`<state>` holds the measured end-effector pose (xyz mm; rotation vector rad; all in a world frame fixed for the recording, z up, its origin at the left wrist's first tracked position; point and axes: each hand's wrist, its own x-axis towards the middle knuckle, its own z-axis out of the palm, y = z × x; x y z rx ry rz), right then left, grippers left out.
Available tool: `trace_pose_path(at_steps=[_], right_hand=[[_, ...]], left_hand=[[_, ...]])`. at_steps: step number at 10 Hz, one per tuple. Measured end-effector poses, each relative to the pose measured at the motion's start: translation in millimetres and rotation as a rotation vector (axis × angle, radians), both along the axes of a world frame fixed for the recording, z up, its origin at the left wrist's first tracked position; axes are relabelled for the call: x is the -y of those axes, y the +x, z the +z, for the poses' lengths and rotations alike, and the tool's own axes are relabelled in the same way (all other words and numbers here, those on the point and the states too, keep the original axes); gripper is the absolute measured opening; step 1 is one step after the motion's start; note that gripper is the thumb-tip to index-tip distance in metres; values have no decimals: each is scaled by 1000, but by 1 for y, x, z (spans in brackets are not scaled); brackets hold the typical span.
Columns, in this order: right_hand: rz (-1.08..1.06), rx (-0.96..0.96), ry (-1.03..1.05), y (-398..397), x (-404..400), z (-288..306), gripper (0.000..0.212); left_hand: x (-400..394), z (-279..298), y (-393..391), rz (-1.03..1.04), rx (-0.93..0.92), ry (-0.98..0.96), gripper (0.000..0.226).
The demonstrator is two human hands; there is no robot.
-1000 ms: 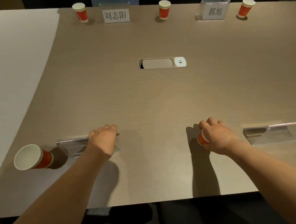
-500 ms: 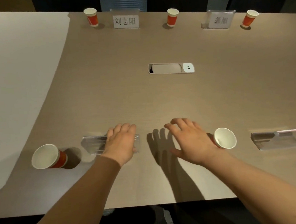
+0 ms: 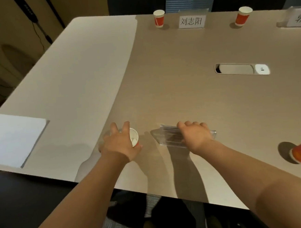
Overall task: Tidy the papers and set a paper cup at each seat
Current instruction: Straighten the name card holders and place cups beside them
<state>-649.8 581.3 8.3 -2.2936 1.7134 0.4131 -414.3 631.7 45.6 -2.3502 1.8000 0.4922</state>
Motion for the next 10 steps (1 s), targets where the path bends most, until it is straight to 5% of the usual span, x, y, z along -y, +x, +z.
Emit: trace_pose_path(at_steps=[2,4,8,10], right_hand=[[1,35,-36,-5,1,-6,35],[-12,33,-67,-4,0,-8,39],[-34,14,-64,-1,0,-5,41],[-24,38,-21,-2,2,1,52]], left_hand=[[9,-31,16,-10,-166,72,102],[32,-44,15,-171,-232,18,64],[55,-43,17,-294,-230,-21,77],[48,-29,23,-328,-148,17,105]])
